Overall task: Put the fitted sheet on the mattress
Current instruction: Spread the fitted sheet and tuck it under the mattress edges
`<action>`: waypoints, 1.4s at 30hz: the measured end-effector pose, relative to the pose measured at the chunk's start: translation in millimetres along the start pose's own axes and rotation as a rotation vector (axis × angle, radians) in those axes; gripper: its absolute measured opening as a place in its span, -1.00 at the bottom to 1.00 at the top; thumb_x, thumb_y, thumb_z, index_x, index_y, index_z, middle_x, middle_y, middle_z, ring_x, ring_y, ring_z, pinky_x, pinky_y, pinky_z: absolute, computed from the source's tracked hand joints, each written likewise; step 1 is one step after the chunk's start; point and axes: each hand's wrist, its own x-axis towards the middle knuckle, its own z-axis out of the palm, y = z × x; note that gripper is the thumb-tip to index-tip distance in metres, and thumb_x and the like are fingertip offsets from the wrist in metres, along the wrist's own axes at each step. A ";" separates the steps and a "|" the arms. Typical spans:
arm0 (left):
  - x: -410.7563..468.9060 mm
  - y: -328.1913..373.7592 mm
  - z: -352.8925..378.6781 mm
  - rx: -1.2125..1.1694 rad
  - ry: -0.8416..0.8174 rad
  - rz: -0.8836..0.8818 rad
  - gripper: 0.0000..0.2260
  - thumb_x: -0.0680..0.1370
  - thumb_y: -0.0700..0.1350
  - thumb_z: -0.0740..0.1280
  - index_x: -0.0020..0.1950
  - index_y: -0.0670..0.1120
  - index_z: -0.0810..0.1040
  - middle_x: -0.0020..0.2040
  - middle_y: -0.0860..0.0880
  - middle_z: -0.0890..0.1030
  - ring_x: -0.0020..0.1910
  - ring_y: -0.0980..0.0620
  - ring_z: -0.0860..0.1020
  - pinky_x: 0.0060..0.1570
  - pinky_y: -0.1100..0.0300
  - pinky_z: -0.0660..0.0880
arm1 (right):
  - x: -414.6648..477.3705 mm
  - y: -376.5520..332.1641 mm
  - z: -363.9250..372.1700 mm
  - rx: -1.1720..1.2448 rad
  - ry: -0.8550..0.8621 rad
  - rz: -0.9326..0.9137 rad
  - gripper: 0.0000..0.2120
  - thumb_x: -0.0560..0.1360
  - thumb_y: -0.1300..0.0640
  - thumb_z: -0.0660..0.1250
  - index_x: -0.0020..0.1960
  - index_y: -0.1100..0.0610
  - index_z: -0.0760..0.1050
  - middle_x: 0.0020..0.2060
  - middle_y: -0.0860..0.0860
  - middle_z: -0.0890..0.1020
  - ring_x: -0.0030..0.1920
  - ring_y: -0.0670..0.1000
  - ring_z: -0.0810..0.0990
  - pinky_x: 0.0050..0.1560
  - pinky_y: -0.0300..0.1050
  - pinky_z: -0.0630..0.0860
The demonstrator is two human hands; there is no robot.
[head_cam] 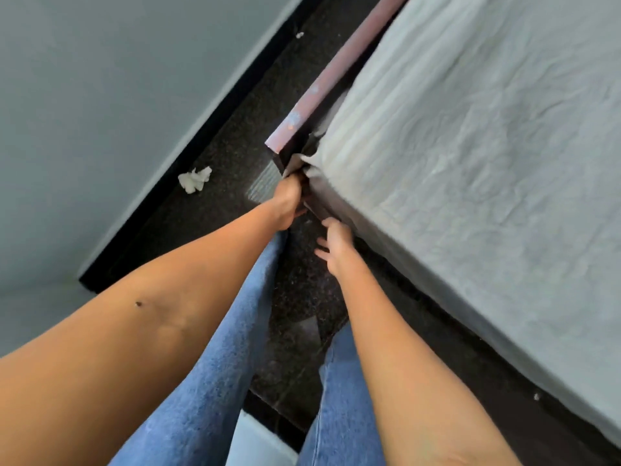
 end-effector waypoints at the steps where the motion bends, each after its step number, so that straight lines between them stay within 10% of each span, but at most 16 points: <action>1: -3.9 -3.5 0.7 0.014 0.015 0.009 -0.84 0.61 -0.09 0.09 -0.06 0.02 0.45 -0.27 0.04 0.47 -0.30 0.09 0.42 -0.34 0.24 0.31 | -2.1 1.0 -3.4 -0.218 0.025 -0.107 -0.52 0.55 0.25 0.17 0.46 0.18 0.23 0.25 0.07 0.41 0.28 0.10 0.40 0.32 0.04 0.34; 11: -38.8 -66.7 -2.2 0.275 0.017 0.228 -0.56 0.55 -0.35 0.08 0.42 -0.18 0.36 0.36 -0.10 0.44 0.35 -0.04 0.39 0.34 0.08 0.33 | -26.8 1.0 -43.4 -1.720 -0.086 -0.796 -0.45 0.53 0.13 0.21 0.48 0.12 0.16 0.40 0.13 0.27 0.39 0.17 0.26 0.32 0.05 0.28; 21: -63.1 -110.8 -4.7 0.320 0.073 0.274 -0.58 0.59 -0.25 0.06 0.45 -0.12 0.32 0.42 -0.10 0.38 0.41 -0.03 0.33 0.40 0.14 0.24 | -35.0 -21.1 -41.6 -2.734 -0.145 -1.298 -0.64 0.52 0.11 0.14 0.24 0.16 0.52 0.22 0.16 0.52 0.32 0.19 0.35 0.44 0.07 0.09; 25: -70.9 -126.6 -5.8 0.478 0.095 0.316 -0.52 0.54 -0.21 0.09 0.47 -0.01 0.28 0.45 -0.05 0.33 0.42 -0.05 0.31 0.38 0.01 0.28 | -38.6 -22.0 -51.0 -2.913 -0.118 -1.253 -0.59 0.54 0.12 0.09 0.32 0.19 0.46 0.39 0.20 0.38 0.49 0.21 0.12 0.50 0.12 -0.10; 42: -48.8 -102.9 -13.8 0.467 0.204 0.245 -0.58 0.52 -0.23 0.10 0.35 -0.05 0.44 0.33 -0.10 0.48 0.31 -0.11 0.43 0.28 -0.02 0.39 | -28.5 -36.8 13.8 -3.145 0.073 -1.334 -0.59 0.62 0.07 -0.01 0.40 0.09 0.38 0.37 0.12 0.41 0.42 0.21 0.24 0.45 0.24 -0.08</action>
